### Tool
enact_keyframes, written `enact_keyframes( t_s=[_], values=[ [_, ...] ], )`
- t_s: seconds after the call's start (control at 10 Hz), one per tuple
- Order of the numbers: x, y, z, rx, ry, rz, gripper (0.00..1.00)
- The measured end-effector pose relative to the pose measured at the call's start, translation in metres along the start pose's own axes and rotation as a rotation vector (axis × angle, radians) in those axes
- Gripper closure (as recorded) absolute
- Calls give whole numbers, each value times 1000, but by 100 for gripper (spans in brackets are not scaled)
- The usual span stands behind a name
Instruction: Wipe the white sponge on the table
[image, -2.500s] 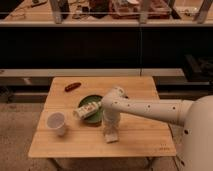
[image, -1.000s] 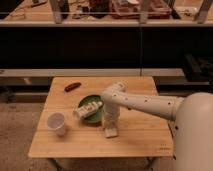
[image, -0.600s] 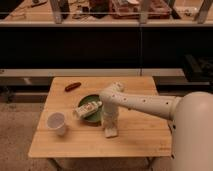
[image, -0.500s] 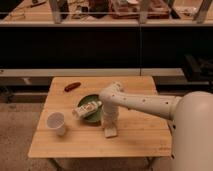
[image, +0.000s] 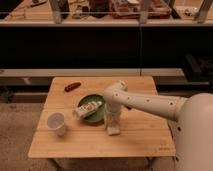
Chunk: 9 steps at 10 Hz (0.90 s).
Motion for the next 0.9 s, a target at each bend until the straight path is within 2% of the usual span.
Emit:
enact_keyframes(
  t_s=[0.2,0.4,0.7,0.9],
  values=[
    [4,42,-14,28,45,34,100],
    [8,61,-20,48,64,58,100],
    [6,85,-19,77,60,101,100],
    [-6,91,-14,86,36,110,100]
  ],
)
